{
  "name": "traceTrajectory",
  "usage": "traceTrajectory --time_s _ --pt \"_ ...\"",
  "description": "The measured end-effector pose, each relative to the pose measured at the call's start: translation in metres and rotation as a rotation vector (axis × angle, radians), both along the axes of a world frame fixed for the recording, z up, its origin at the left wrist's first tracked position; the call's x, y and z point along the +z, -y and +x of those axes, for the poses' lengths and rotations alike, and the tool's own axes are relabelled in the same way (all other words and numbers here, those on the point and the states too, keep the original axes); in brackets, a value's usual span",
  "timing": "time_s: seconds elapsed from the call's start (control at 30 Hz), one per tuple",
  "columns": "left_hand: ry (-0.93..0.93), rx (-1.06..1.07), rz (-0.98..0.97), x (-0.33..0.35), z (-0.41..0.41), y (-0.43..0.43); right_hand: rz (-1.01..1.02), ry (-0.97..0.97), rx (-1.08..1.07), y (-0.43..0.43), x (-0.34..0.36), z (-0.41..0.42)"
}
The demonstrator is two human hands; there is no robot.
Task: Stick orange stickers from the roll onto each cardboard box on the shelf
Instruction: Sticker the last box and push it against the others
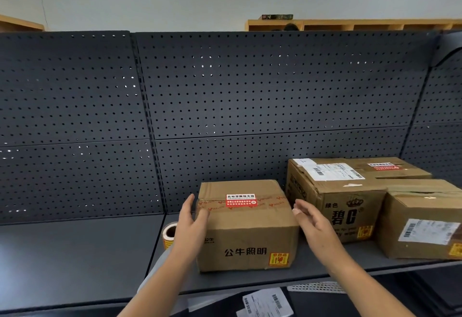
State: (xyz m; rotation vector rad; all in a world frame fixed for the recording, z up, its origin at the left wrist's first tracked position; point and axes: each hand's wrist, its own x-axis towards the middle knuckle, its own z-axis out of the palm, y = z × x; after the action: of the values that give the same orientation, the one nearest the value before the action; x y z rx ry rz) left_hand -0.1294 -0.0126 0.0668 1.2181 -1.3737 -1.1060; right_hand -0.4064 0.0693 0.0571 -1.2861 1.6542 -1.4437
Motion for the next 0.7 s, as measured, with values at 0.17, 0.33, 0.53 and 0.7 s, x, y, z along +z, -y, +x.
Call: traceTrajectory --time_s 0.17,0.33,0.53,0.7 --pt "0.01 -0.032 0.18 -0.003 0.0 0.009 0.077 0.034 -0.033 0.019 0.001 0.007" --pt "-0.079 -0.092 0.301 -0.001 0.008 0.006 0.145 0.136 -0.068 0.027 -0.01 0.014" --pt "-0.102 -0.108 0.331 -0.016 0.01 -0.001 0.089 0.282 -0.074 0.024 -0.021 0.031" --pt "-0.242 0.02 0.361 -0.017 -0.006 -0.005 0.062 0.324 -0.115 0.026 -0.021 0.037"
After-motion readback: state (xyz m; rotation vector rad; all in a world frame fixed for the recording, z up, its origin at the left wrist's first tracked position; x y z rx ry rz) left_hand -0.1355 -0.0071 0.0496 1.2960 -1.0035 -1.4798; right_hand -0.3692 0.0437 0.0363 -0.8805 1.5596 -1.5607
